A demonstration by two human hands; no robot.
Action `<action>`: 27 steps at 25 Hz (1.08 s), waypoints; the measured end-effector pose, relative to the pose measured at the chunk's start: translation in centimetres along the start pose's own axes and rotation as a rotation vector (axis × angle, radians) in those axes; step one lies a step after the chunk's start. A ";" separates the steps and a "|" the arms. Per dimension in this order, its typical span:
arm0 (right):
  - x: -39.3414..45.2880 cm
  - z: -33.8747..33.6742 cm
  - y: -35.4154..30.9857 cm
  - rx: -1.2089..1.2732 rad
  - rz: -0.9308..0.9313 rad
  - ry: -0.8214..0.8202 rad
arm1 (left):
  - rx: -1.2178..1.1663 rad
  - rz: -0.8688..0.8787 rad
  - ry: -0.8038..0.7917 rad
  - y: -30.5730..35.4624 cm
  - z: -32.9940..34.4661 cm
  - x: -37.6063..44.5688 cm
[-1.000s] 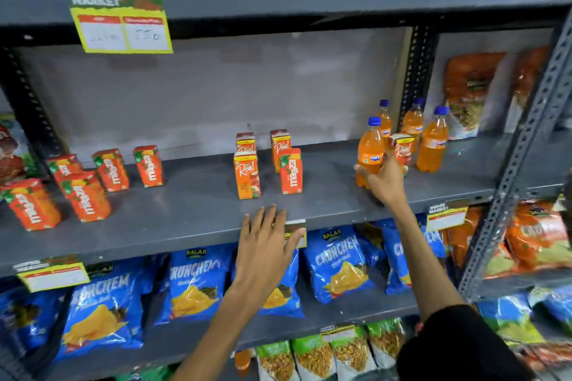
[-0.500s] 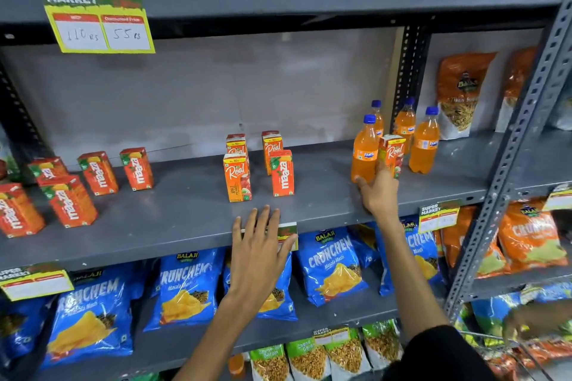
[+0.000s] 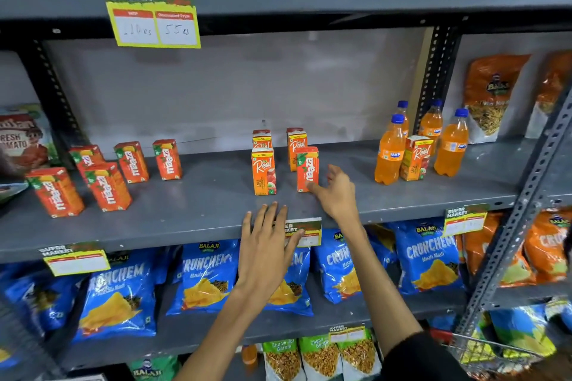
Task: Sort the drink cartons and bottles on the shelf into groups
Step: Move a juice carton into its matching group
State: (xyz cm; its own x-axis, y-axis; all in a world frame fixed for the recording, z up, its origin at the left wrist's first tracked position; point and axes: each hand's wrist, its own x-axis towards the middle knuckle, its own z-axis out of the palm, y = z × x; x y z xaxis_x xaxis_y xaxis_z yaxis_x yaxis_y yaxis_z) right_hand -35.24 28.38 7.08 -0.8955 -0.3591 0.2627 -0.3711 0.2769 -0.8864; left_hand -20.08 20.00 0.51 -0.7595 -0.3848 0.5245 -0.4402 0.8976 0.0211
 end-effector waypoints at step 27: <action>-11.1 17.9 -13.6 0.124 -0.143 -0.159 | 0.022 -0.112 0.024 -20.4 -5.5 -7.4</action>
State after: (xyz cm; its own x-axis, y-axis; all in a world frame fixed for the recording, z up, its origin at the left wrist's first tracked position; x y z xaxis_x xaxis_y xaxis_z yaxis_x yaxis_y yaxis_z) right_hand -15.82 12.63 9.42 -0.7826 -0.5254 0.3340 -0.4493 0.1051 -0.8872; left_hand -2.83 5.68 0.88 -0.6936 -0.4770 0.5398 -0.5322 0.8443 0.0623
